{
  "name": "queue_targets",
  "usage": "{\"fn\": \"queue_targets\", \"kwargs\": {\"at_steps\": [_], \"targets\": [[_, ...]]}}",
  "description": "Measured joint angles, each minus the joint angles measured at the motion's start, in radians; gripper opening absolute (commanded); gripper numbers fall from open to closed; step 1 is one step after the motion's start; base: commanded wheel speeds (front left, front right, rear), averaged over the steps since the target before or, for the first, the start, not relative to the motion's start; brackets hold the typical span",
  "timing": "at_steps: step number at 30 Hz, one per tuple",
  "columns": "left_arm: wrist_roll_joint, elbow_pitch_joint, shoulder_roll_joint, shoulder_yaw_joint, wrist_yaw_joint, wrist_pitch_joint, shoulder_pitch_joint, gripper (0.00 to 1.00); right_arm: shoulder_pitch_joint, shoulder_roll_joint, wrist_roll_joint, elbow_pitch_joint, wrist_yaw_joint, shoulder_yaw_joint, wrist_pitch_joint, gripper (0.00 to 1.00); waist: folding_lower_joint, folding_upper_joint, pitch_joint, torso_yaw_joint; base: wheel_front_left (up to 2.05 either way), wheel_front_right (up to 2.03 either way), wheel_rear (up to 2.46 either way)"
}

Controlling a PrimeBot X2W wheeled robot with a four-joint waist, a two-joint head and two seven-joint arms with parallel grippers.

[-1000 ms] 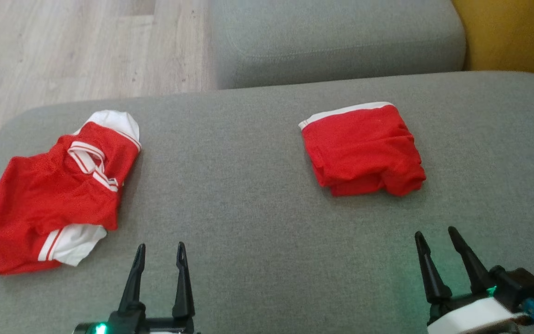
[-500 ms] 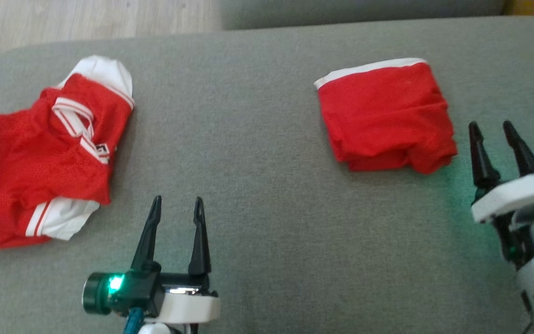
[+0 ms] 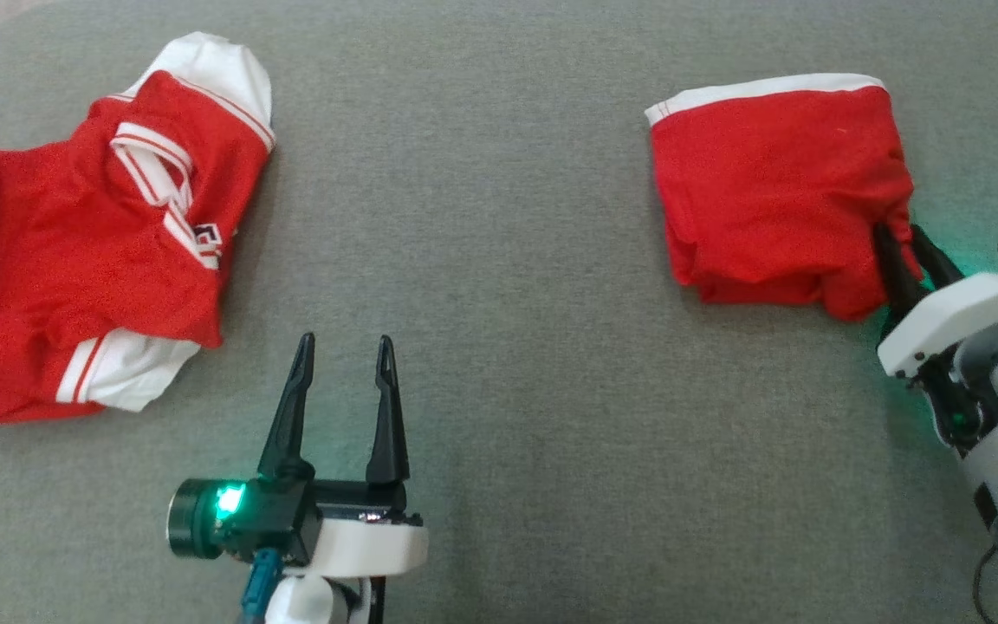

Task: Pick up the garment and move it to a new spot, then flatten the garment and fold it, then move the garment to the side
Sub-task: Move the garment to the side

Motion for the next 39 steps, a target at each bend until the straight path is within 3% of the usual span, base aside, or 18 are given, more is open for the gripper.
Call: {"fn": "queue_targets", "kwargs": {"at_steps": [7, 14, 21, 23, 28, 31, 35, 39], "targets": [[-0.012, 0.000, 0.000, 0.008, 0.006, 0.000, -0.011, 1.00, -0.024, -0.055, 0.089, -0.070, 0.000, 0.112, -0.007, 0.00, 0.0000, 0.0000, 0.021, -0.062, 0.00, 0.00, 0.00], [0.014, -0.003, -0.001, 0.026, -0.010, 0.000, -0.083, 1.00, -0.065, -0.243, 0.122, -0.070, 0.000, 0.132, -0.042, 0.00, 0.0001, 0.0000, 0.091, -0.152, 0.00, 0.00, 0.00], [0.062, 0.017, -0.002, 0.021, -0.038, 0.000, -0.186, 1.00, -0.159, -0.365, 0.111, 0.020, 0.000, 0.090, -0.111, 0.00, 0.0002, 0.0000, 0.201, -0.220, 0.00, 0.00, 0.00], [0.062, 0.023, -0.002, 0.016, -0.046, 0.000, -0.207, 1.00, -0.185, -0.381, 0.084, 0.065, 0.000, 0.067, -0.142, 1.00, 0.0002, 0.0000, 0.226, -0.237, 0.00, 0.00, 0.00], [0.060, 0.044, -0.002, 0.002, -0.046, 0.000, -0.223, 1.00, -0.246, -0.362, -0.029, 0.106, 0.000, 0.014, -0.180, 1.00, 0.0002, 0.0000, 0.235, -0.266, 0.00, 0.00, 0.00], [0.046, 0.049, -0.002, 0.000, -0.045, 0.000, -0.218, 1.00, -0.244, -0.323, -0.135, 0.008, 0.000, -0.083, -0.182, 1.00, 0.0000, 0.0000, 0.203, -0.264, 0.00, 0.00, 0.00], [0.025, 0.053, -0.002, -0.001, -0.044, 0.000, -0.188, 1.00, -0.164, -0.220, -0.251, -0.140, 0.000, -0.161, -0.185, 1.00, -0.0001, 0.0000, 0.133, -0.248, 0.00, 0.00, 0.00], [-0.004, 0.060, -0.002, 0.007, -0.036, 0.000, -0.111, 1.00, 0.027, -0.107, -0.299, -0.245, 0.000, -0.138, -0.187, 1.00, -0.0003, 0.0000, 0.043, -0.224, 0.00, 0.00, 0.00]]}}
